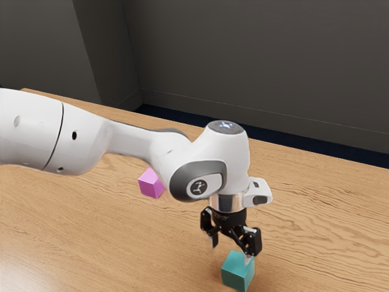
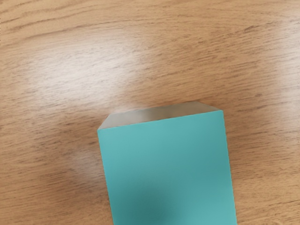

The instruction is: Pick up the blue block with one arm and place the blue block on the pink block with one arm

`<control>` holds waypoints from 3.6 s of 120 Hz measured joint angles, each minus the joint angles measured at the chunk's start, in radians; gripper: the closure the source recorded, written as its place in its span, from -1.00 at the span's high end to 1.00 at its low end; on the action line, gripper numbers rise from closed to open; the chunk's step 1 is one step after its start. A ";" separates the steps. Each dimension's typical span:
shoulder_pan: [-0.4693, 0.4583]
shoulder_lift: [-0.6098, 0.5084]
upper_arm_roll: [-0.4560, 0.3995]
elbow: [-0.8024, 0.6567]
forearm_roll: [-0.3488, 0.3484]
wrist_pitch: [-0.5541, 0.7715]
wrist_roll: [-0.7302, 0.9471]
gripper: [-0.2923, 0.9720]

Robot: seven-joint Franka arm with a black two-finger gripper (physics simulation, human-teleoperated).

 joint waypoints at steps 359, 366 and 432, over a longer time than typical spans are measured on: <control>0.476 0.132 0.127 0.342 0.177 -0.211 0.615 0.04; 0.476 0.143 0.127 0.350 0.175 -0.210 0.631 0.04; 0.492 0.180 0.127 0.369 0.130 -0.206 0.648 0.04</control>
